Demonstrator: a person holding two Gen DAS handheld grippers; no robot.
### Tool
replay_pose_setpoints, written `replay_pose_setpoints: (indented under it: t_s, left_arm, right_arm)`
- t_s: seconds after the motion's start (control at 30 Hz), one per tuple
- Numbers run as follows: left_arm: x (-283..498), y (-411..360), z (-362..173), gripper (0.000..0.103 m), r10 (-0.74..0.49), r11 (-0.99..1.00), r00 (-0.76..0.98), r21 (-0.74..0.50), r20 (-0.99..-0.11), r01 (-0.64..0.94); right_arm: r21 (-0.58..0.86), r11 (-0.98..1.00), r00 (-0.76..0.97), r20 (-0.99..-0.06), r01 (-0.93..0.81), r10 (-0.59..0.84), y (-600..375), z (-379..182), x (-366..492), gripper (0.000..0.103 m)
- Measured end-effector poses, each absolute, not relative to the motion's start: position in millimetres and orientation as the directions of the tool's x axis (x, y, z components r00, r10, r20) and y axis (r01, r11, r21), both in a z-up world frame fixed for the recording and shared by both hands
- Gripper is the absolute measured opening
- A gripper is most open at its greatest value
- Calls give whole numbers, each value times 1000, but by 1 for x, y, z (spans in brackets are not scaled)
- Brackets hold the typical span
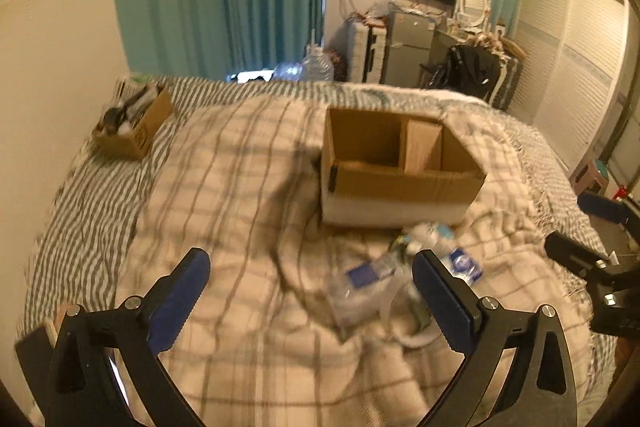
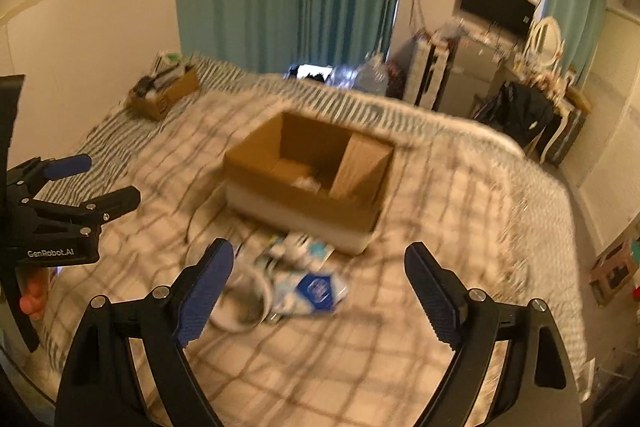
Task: Organize objects
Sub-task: 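Reach both grippers back toward the remaining items on the blanket, then grasp the clear plastic tub with left gripper while right grasps tape roll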
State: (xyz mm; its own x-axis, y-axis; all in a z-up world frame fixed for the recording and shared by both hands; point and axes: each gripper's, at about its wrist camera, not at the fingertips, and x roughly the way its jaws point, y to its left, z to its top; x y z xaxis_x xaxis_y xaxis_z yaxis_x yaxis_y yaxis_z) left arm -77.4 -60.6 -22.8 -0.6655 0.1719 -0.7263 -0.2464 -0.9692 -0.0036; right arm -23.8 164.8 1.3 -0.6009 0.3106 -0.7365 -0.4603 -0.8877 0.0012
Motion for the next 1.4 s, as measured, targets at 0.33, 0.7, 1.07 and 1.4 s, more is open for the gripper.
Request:
replay_pose_setpoints:
  t_s: [0.33, 0.7, 1.07, 1.4]
  left_arm:
    - [-76, -78, -89, 103, 121, -978, -589, 7, -799, -210]
    - [-98, -74, -118, 103, 77, -969, -526, 61, -847, -239]
    - [-121, -32, -134, 103, 124, -929, -458, 59, -880, -365]
    - [-137, 19, -168, 103, 147, -799, -417, 141, -897, -584]
  right_arm:
    - [20, -898, -454, -868, -440, 203, 148, -100, -64, 84]
    - [44, -901, -382, -914, -432, 139, 160, -132, -100, 14]
    - [76, -872, -492, -848, -484, 198, 196, -77, -75, 5]
    - [82, -847, -472, -856, -524, 210, 225, -86, -65, 5]
